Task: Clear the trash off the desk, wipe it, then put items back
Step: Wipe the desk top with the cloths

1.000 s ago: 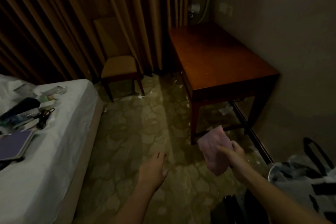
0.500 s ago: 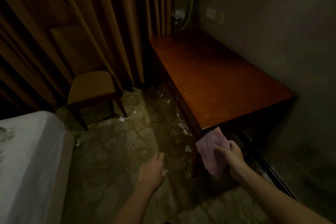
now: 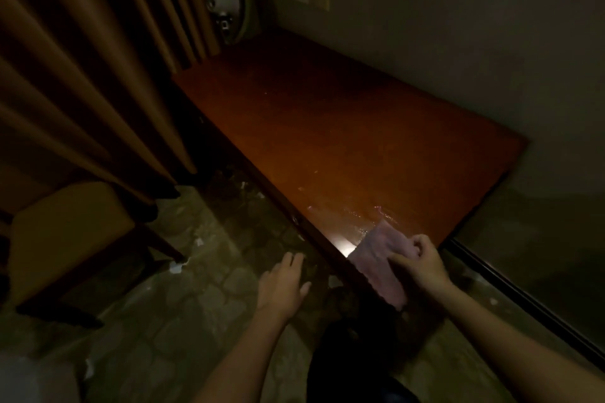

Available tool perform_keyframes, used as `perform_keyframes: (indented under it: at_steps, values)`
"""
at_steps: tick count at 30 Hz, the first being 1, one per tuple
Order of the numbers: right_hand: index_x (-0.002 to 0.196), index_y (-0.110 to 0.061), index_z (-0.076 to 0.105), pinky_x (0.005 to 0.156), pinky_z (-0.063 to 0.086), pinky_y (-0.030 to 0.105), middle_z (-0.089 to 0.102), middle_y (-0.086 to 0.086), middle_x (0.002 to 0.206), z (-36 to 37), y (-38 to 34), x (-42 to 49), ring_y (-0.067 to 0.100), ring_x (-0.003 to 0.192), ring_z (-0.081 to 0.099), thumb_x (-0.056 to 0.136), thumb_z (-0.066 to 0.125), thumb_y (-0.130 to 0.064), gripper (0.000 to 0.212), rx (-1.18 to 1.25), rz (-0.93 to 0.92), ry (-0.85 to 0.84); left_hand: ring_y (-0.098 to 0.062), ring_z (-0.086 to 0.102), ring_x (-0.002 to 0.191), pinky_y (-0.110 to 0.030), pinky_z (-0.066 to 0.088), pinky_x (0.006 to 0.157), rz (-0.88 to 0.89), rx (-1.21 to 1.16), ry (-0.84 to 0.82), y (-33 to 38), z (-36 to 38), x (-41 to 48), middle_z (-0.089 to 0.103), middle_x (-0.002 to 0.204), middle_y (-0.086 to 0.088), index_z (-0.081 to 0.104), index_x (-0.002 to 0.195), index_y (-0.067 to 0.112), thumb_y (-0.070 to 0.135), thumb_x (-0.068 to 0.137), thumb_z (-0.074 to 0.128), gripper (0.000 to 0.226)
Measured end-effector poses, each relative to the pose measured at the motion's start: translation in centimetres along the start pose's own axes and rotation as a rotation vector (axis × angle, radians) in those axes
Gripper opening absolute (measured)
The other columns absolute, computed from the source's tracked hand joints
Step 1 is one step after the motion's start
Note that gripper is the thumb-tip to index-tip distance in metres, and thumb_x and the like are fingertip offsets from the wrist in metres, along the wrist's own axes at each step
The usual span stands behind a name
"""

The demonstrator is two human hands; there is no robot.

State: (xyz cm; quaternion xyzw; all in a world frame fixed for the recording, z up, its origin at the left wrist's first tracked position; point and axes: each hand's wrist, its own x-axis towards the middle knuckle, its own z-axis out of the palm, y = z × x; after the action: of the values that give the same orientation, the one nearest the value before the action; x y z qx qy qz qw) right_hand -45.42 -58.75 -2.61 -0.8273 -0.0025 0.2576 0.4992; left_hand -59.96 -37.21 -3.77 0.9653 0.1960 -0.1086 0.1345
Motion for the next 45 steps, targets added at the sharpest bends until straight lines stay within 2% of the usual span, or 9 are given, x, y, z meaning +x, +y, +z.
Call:
perform_keyframes:
  at_steps: [5,9,13,19,21,25,36,42,45]
  values:
    - [0.120,-0.006,0.053,0.105,0.034,0.047,0.045,0.017,0.134,3.8,1.8,2.6,0.033,0.124,0.044,0.082,0.070,-0.019,0.044,-0.668,-0.145,0.399,-0.015,0.050,0.114,-0.029,0.043,0.093,0.147,0.007,0.086,-1.2,-1.3,8.4,0.045,0.130,0.003,0.041,0.136,0.024,0.029,0.098,0.041,0.039]
    - [0.115,-0.004,0.060,0.098,0.040,0.047,0.057,0.018,0.123,7.0,1.8,4.2,0.034,0.115,0.053,0.085,0.067,-0.020,0.035,-0.679,-0.163,0.495,-0.015,0.037,0.128,-0.028,0.034,0.102,0.318,0.027,0.059,-0.6,-1.4,13.1,0.042,0.136,0.003,0.044,0.135,0.021,0.028,0.099,0.039,0.036]
    - [0.138,-0.003,0.043,0.113,0.026,0.046,0.037,0.018,0.147,9.8,2.5,5.6,0.031,0.137,0.033,0.093,0.023,-0.047,0.067,-0.640,-0.028,0.430,-0.018,0.021,0.142,-0.034,0.021,0.115,0.437,0.070,0.001,-0.5,-1.6,16.9,0.030,0.151,0.000,0.039,0.141,0.021,0.031,0.101,0.036,0.041]
    - [0.145,-0.004,0.029,0.116,0.004,0.034,0.028,0.016,0.152,10.9,3.5,6.2,0.023,0.141,0.019,0.098,0.025,-0.038,0.058,-0.846,0.054,0.487,-0.015,-0.021,0.143,-0.036,-0.018,0.114,0.627,0.178,-0.104,0.6,-0.4,23.4,-0.012,0.159,0.005,-0.004,0.151,0.025,0.057,0.086,-0.018,0.074]
    - [0.147,-0.005,0.023,0.115,0.006,0.035,0.024,0.015,0.154,11.3,3.9,6.5,0.022,0.143,0.016,0.099,0.024,-0.039,0.058,-0.865,0.059,0.489,-0.016,-0.019,0.145,-0.041,-0.017,0.116,0.669,0.208,-0.094,0.3,0.9,25.2,-0.015,0.158,0.005,-0.009,0.150,0.026,0.058,0.085,-0.022,0.073]
    - [0.150,-0.008,0.010,0.116,0.003,0.035,0.008,0.011,0.158,10.9,3.7,7.8,0.022,0.147,0.007,0.100,0.011,-0.042,0.061,-0.856,0.102,0.491,-0.020,0.002,0.147,-0.049,-0.001,0.115,0.724,0.187,-0.003,-0.4,2.1,25.8,0.011,0.160,-0.001,0.012,0.153,0.020,0.052,0.100,0.012,0.062]
    - [0.150,-0.009,-0.009,0.116,-0.014,0.033,-0.015,0.011,0.157,7.5,-0.6,19.5,0.020,0.145,-0.017,0.093,-0.010,-0.046,0.067,-0.844,0.116,0.493,-0.024,0.011,0.147,-0.052,0.003,0.115,0.781,0.184,0.032,-0.5,3.2,27.1,0.015,0.159,-0.003,0.018,0.152,0.017,0.053,0.099,0.011,0.064]
    - [0.148,-0.008,0.025,0.115,0.008,0.034,0.022,0.011,0.155,11.5,1.6,9.5,0.019,0.145,0.013,0.101,0.012,-0.041,0.059,-0.926,0.068,0.367,-0.023,0.012,0.147,-0.052,0.008,0.114,0.781,0.166,-0.002,-0.8,2.9,26.6,0.014,0.160,-0.003,0.021,0.151,0.015,0.054,0.099,0.012,0.065]
    - [0.148,-0.008,0.022,0.115,0.008,0.032,0.020,0.010,0.155,8.3,2.6,8.9,0.017,0.144,0.013,0.100,0.009,-0.044,0.061,-0.948,0.102,0.423,-0.023,0.011,0.147,-0.053,0.009,0.113,0.789,0.146,0.022,-0.5,2.8,26.6,0.016,0.160,-0.002,0.020,0.152,0.016,0.054,0.099,0.012,0.065]
